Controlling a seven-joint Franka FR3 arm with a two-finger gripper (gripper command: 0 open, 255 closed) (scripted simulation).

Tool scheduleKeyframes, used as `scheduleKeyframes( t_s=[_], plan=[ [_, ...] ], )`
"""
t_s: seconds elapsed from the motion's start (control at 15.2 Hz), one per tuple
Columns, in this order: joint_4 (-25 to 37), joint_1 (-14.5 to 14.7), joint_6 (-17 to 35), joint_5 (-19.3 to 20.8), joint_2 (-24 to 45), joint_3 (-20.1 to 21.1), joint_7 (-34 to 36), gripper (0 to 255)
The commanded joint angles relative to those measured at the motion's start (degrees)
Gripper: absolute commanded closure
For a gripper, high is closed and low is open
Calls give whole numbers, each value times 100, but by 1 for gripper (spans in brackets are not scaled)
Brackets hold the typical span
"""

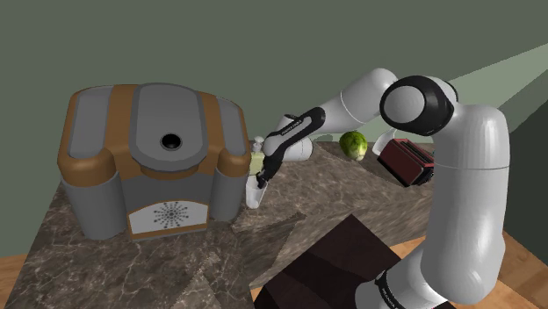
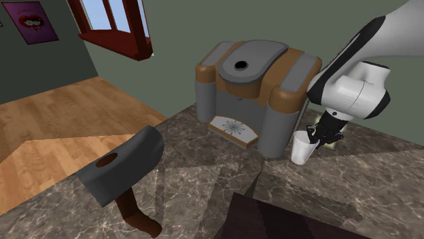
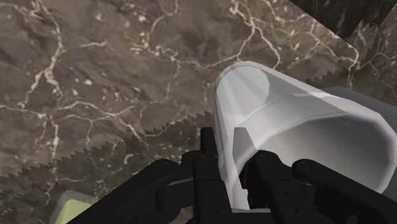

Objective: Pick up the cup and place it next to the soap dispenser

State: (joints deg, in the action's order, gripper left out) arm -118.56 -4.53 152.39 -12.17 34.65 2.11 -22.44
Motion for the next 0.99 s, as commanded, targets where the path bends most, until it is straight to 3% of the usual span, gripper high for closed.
scheduleKeyframes(
  t_s=[0.0, 0.13, 0.2, 0.53, 0.79, 0.92],
  plan=[
    [3, -1, 4, -1, 4, 0, -2, 255],
    [3, -1, 4, -1, 4, 0, -2, 255],
    [3, -1, 4, -1, 3, 0, -2, 0],
    [2, -2, 4, -1, 3, 1, -2, 0],
    [-145, -12, -506, 74, -649, -71, 53, 0],
    [-146, -12, -506, 74, -650, -71, 53, 0]
  ],
)
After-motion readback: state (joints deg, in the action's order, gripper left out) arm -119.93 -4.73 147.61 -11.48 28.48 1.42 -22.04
